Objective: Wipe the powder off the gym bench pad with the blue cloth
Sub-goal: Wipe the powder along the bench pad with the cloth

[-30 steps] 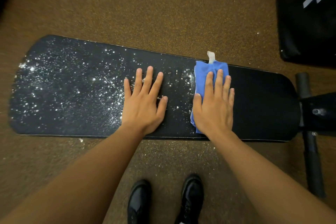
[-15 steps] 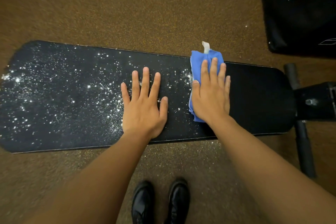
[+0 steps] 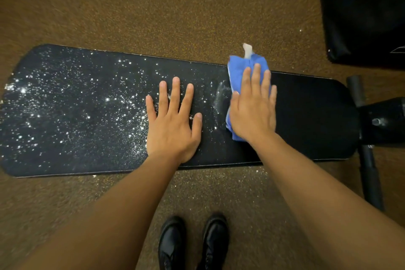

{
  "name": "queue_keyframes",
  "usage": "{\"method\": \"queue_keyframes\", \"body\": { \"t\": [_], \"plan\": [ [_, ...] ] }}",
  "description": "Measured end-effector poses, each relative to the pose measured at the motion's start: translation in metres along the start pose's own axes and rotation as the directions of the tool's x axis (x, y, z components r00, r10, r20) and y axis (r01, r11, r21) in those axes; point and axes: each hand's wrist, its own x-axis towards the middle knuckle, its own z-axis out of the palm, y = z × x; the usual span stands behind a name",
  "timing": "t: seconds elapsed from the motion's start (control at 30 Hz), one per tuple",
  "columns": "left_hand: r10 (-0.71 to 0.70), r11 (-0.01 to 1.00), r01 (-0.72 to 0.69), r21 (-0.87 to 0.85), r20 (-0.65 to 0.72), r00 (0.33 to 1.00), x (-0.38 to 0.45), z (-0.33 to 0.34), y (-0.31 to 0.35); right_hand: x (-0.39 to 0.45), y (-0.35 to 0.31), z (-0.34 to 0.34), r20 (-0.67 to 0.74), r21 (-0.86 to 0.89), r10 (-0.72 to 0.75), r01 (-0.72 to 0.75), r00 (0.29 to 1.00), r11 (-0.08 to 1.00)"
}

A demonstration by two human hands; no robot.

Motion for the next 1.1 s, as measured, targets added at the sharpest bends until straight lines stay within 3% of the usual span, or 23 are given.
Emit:
{"method": "queue_keyframes", "body": {
  "t": [0.13,0.27,0.4,0.5,0.63,0.77,0.87,0.97,1.1],
  "plan": [
    [0.003,1.0,-0.003,0.009,-0.001,1.0,0.001,0.0,0.0,-0.011,-0.03,0.007,-0.001,0.023,-0.121,0.121,0.993,0.992],
    [0.006,1.0,-0.006,-0.002,-0.001,1.0,0.001,0.0,0.0,-0.073,-0.008,0.009,0.077,0.004,-0.257,0.258,0.963,0.966],
    [0.006,1.0,-0.006,0.003,0.002,1.0,0.0,-0.001,-0.001,-0.041,0.021,-0.001,0.059,-0.038,-0.082,0.085,0.995,0.996],
    [0.007,1.0,-0.007,0.005,0.004,1.0,0.0,-0.001,0.0,0.007,0.001,-0.002,-0.007,0.001,0.044,-0.044,0.999,0.999],
    [0.007,1.0,-0.007,0.015,0.002,1.0,0.001,0.001,-0.001,-0.004,-0.039,0.007,-0.001,0.028,-0.103,0.103,0.995,0.994],
    [0.013,1.0,-0.013,0.006,0.002,1.0,0.001,0.001,-0.002,-0.074,-0.012,0.008,0.083,-0.022,-0.231,0.233,0.97,0.972],
    [0.012,1.0,-0.012,0.012,0.005,1.0,0.001,0.0,-0.002,-0.06,0.021,0.004,0.078,-0.049,-0.106,0.11,0.991,0.993],
    [0.007,1.0,-0.007,0.014,0.006,1.0,0.001,-0.001,-0.001,-0.021,0.011,0.0,-0.008,-0.048,0.02,-0.02,1.0,0.999],
    [0.005,1.0,-0.005,0.024,0.012,1.0,0.001,0.0,0.001,-0.002,-0.032,0.005,-0.004,0.002,-0.047,0.047,0.999,0.999]
  ]
}}
